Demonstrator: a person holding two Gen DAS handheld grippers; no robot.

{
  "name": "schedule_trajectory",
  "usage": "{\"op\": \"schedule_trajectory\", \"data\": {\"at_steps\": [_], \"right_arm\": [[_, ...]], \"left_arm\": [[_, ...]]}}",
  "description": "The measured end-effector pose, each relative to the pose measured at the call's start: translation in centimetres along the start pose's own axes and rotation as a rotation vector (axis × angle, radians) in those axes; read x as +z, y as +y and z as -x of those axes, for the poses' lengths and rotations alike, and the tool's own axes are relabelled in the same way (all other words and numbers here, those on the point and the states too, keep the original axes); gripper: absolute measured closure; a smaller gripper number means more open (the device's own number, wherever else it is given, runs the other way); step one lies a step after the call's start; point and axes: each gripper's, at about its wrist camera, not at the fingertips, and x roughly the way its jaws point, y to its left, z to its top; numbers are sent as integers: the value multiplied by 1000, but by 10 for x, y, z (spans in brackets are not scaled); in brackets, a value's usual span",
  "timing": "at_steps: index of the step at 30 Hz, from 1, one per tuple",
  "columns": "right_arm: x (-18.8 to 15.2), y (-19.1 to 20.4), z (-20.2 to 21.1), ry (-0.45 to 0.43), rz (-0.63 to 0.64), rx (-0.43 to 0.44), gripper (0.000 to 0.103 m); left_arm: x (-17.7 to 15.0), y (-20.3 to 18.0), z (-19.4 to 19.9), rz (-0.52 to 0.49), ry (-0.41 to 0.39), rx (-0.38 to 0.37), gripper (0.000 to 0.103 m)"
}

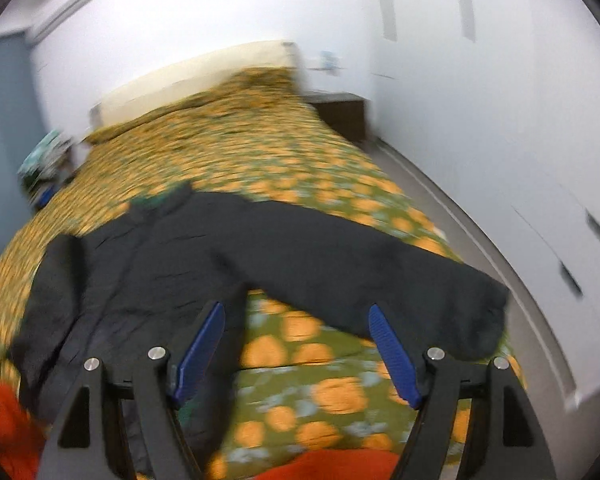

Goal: Fold large clothes
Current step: 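Pull the sleeve outward with the right gripper while the left gripper grasps the other sleeve, then lay the sleeves flat and release both grippers, spreading the jacket open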

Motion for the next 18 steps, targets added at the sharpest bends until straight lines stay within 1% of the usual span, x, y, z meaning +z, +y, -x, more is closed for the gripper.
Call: {"op": "schedule_trajectory", "data": {"at_steps": [2,3,5,7,8,9,11,14,16,18], "right_arm": [[-1,30,4,2,76,47,27],[-3,45,6,5,113,74,27],[-6,66,7,20,150,112,27],[-11,84,8,34,175,148,27],[-12,89,8,41,181,158,27],[-13,97,7,48,189,173,27],[-16,108,7,63,204,197,27],[-18,118,8,81,227,205,27],[-19,121,9,93,240,201,27],[-19,123,11,106,246,196,27]], "left_arm": [[14,27,22,17,-38,43,88],[19,42,31,20,-56,78,88],[34,73,41,16,-89,187,87],[46,98,40,6,-103,273,87],[52,111,37,-1,-109,331,87],[58,124,31,-13,-111,395,87],[65,144,17,-24,-105,481,87],[73,174,-4,-3,-83,547,87],[78,192,-18,32,-66,558,88],[79,199,-28,63,-56,564,88]]}}
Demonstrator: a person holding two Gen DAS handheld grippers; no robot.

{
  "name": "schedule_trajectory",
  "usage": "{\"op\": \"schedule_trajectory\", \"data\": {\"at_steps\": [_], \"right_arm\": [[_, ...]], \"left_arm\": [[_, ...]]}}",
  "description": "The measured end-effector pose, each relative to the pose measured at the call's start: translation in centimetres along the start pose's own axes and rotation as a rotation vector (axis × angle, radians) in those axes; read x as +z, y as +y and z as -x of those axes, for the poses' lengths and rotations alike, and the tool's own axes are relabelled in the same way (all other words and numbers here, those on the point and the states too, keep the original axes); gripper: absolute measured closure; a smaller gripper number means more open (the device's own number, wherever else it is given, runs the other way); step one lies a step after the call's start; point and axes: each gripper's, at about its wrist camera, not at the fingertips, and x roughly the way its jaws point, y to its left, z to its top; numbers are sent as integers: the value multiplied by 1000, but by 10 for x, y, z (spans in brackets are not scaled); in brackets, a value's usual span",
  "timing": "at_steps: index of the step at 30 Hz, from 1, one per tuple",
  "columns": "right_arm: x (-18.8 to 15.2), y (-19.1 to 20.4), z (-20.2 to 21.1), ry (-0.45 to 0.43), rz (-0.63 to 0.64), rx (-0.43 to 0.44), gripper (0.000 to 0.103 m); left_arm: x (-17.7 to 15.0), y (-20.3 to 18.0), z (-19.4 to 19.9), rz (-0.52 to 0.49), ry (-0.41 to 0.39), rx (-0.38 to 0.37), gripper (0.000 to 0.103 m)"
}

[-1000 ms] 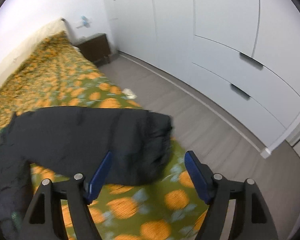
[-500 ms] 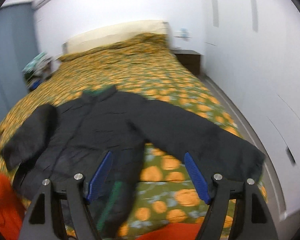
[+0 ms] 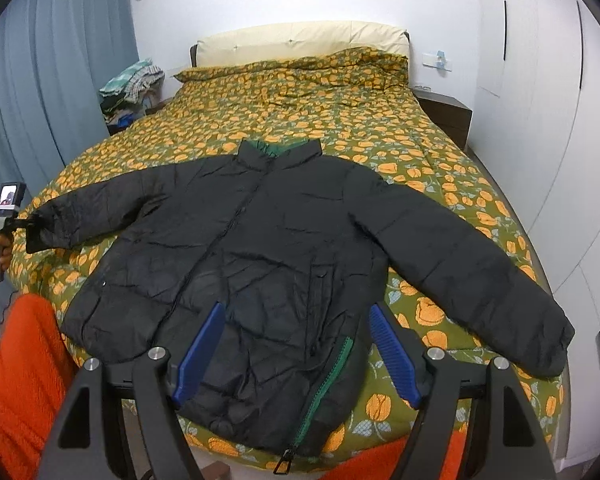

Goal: Fold large clothes
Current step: 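Lay the sleeves flat and release both grippers, spreading the jacket open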

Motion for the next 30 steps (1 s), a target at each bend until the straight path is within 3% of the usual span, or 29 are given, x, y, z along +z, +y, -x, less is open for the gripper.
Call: {"op": "schedule_trajectory", "data": {"at_steps": [3,7,11,13,17,20,22,25,26,27,28,29,30], "right_arm": [[0,0,3,17,8,-16,27],[-1,-17,9,41,-17,-69,27],[-11,-48,3,120,-90,-143,25],[-23,-61,-9,187,-142,-133,25],[-46,-52,-49,304,-226,53,25],[-67,-49,-83,408,-277,107,25],[-80,-52,-102,459,-343,151,25],[-93,-58,-113,493,-416,208,25],[-93,-58,-112,488,-405,209,36],[-94,-58,-109,478,-384,200,61],[-92,-58,-106,471,-364,178,70],[-92,-59,-103,466,-358,176,75],[-92,-60,-102,461,-357,186,81]], "left_arm": [[2,4,-16,40,30,-5,78],[-7,16,-15,81,32,35,38],[-22,23,11,76,-14,-7,36],[-31,20,30,76,-17,-110,35],[-60,-28,73,-47,66,-489,22],[-88,-77,93,-160,145,-649,22],[-109,-115,96,-229,227,-714,22],[-132,-153,85,-292,311,-707,22],[-138,-164,78,-312,335,-676,24],[-141,-169,73,-318,352,-663,27],[-143,-173,69,-318,365,-663,38],[-145,-176,65,-316,380,-695,63],[-147,-178,64,-315,393,-727,77]]}}
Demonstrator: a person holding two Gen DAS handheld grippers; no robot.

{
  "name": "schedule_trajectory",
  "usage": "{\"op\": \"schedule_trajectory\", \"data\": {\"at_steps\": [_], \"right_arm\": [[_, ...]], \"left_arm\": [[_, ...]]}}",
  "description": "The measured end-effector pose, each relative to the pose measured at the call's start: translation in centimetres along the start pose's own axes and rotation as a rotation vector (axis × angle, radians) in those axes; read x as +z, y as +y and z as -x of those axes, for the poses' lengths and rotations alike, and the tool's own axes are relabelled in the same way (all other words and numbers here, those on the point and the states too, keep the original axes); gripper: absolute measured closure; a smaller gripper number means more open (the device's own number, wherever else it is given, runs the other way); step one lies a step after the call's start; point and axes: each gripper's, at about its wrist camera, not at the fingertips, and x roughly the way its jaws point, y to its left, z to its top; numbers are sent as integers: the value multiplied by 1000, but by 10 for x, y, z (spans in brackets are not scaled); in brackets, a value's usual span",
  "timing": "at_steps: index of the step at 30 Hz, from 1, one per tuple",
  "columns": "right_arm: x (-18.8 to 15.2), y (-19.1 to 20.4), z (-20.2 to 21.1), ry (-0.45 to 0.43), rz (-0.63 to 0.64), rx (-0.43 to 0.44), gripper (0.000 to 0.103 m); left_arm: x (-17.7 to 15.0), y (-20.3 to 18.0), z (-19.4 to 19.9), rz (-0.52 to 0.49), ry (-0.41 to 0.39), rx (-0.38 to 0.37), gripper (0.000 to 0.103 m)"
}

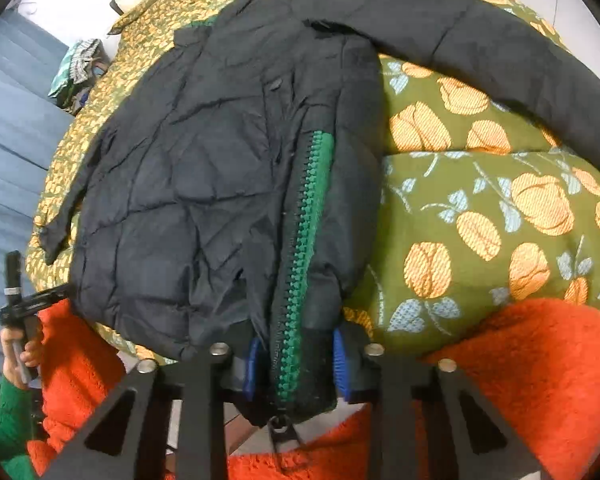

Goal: Fold large clothes
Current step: 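Lay the sleeves flat and release both grippers, spreading the jacket open, then grasp the sleeve nearest the right gripper and lift it toward the jacket center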

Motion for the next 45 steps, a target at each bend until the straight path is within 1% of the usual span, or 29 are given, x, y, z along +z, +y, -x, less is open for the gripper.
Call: {"op": "schedule_trajectory", "data": {"at_steps": [1,2,5,8,10,12,14,15,16,17,18,19,20,21,22,23,25,27,28,29,31,32,33,35,38,40,41,44,45], "right_arm": [[1,-1,4,-3,8,-1,81],[2,-1,7,-6,23,-6,83],[1,2,10,-1,60,-36,84],[1,9,11,19,94,-69,84],[-2,11,11,27,98,-76,84],[-7,10,12,36,97,-87,84],[-6,11,9,26,97,-99,84],[-5,11,8,14,91,-97,80],[-2,9,8,7,84,-95,79],[-1,10,8,-3,80,-97,74],[-1,12,10,-14,84,-106,60],[-2,14,16,-34,93,-122,53],[-2,14,23,-54,102,-131,46],[-2,17,34,-79,113,-136,45],[-1,22,45,-103,125,-145,45],[1,25,52,-123,137,-158,43],[6,35,74,-194,173,-202,39],[13,46,99,-291,202,-243,37],[16,53,112,-350,210,-262,37],[19,59,120,-393,211,-274,36],[23,66,139,-478,206,-311,32],[25,65,145,-499,200,-329,27],[26,65,148,-519,196,-345,26],[26,63,146,-518,193,-336,26],[22,59,137,-485,162,-318,26],[19,57,136,-506,161,-336,26],[17,58,138,-527,166,-341,26],[16,58,147,-589,183,-333,26],[16,59,150,-604,188,-335,26]], "left_arm": [[0,-1,-3,2,2,-1,84],[0,-2,-4,4,-1,7,88],[-4,-9,-1,-14,-4,26,92],[-17,-16,4,-38,1,28,92],[-26,-17,4,-50,14,25,92],[-31,-21,1,-70,10,41,91],[-32,-30,3,-89,-15,65,86],[-33,-34,5,-93,-31,72,85],[-35,-37,9,-93,-48,83,81],[-37,-40,17,-94,-76,96,74],[-38,-38,24,-96,-101,102,68],[-39,-42,33,-96,-130,107,53],[-42,-46,52,-94,-193,117,38],[-43,-50,67,-91,-247,125,31],[-45,-54,81,-89,-304,131,21],[-47,-59,98,-86,-373,138,14],[-46,-64,133,-74,-511,161,6],[-41,-59,165,-76,-631,172,5],[-39,-63,175,-83,-686,174,3],[-38,-68,183,-94,-732,174,2],[-32,-73,194,-113,-773,145,2],[-31,-69,198,-112,-778,126,2],[-29,-70,195,-109,-775,101,2],[-25,-69,180,-92,-736,41,2],[-25,-74,148,-72,-603,-2,2],[-28,-81,133,-76,-578,9,2],[-27,-86,128,-98,-576,39,2],[-16,-102,129,-173,-573,99,2],[-13,-103,132,-184,-574,103,2]]}}
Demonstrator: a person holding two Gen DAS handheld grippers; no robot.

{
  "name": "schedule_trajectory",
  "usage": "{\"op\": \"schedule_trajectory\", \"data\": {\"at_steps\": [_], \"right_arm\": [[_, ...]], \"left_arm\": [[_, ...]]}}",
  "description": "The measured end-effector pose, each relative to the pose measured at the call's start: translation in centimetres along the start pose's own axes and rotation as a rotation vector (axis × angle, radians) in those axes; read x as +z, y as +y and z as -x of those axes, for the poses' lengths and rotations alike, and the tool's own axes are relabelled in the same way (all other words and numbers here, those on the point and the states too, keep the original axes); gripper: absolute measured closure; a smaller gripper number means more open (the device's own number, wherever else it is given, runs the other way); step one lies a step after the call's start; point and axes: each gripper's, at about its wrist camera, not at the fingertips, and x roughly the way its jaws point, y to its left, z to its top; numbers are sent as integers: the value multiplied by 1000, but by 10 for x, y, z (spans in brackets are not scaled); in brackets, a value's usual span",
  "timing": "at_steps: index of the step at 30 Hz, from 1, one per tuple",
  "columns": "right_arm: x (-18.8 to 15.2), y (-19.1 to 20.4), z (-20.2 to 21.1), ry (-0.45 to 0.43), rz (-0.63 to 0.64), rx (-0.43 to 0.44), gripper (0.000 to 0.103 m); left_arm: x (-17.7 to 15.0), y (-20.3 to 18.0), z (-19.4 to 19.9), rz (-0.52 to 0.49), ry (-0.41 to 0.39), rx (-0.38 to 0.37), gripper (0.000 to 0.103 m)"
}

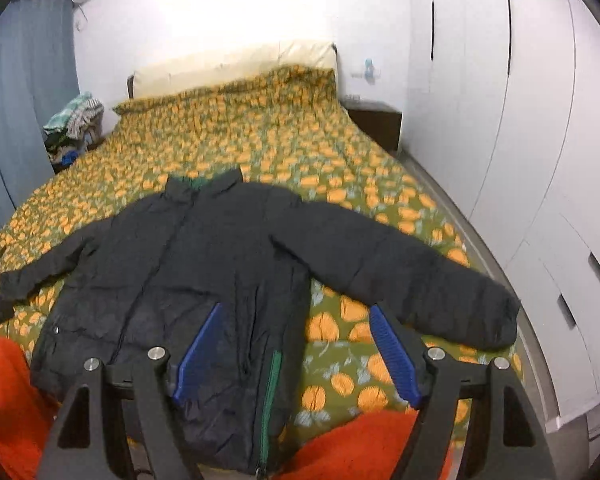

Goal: Fold large clothes
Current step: 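Grasp the sleeve nearest the right gripper and lift it toward the jacket center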

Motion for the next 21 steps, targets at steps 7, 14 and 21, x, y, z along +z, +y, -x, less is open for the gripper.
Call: {"op": "schedule_trajectory", "data": {"at_steps": [7,14,21], "right_arm": [[28,-19,9,-127,-18,-28,26],[-2,-73,0,-91,-210,-60,26],[-40,-202,-45,9,-711,-17,26]], "left_arm": [[42,10,17,26,-109,5,1],[39,7,14,51,-147,52,1],[24,-7,-1,-3,-83,78,1]]}}
